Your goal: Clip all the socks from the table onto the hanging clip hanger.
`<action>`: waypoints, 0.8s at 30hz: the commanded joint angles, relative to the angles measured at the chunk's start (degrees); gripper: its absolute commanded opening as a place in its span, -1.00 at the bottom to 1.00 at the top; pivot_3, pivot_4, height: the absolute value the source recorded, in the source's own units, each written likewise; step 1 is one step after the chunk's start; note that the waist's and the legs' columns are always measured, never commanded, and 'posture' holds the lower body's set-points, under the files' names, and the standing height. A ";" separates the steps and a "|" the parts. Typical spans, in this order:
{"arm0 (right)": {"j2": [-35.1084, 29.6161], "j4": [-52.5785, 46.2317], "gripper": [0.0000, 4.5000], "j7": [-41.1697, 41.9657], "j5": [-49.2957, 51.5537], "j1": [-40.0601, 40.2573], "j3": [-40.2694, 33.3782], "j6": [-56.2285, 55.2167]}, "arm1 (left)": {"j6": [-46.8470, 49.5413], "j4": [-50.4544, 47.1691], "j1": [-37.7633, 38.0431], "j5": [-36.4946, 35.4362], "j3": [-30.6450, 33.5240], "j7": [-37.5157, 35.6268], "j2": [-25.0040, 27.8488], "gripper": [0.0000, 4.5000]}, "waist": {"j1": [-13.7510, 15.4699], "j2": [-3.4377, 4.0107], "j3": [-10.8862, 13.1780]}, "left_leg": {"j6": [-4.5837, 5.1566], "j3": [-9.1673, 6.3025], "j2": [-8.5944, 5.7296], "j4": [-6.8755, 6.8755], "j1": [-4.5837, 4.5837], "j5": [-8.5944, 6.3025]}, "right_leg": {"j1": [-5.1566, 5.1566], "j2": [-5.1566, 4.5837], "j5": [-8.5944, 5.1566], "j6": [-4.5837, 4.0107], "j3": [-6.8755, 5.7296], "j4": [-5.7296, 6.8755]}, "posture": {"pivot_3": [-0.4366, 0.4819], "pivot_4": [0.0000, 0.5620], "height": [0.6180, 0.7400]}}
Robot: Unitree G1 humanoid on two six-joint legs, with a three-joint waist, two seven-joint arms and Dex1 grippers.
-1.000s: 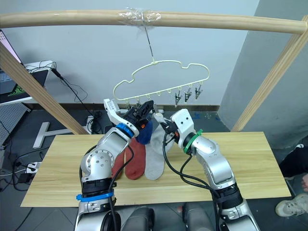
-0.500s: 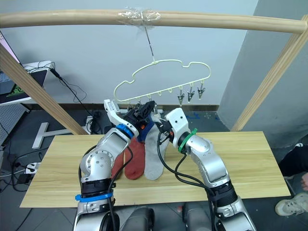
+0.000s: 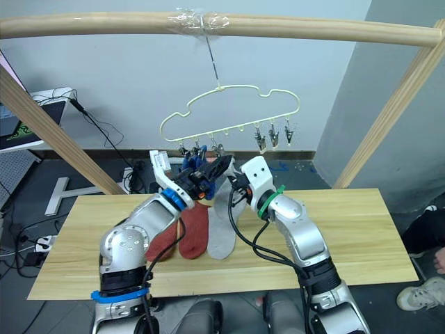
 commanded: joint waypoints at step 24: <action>0.08 -4.64 0.98 -4.13 3.20 3.41 -6.80 0.36 | -3.33 -11.56 10.92 3.23 1.54 -9.33 21.54 1.00 | 1.81 -0.30 -1.33 | -0.07 -0.01 0.02 -0.04 0.01 0.04 | -0.02 -0.06 0.01 -0.05 -0.02 0.00 | 0.10 -0.64 1.00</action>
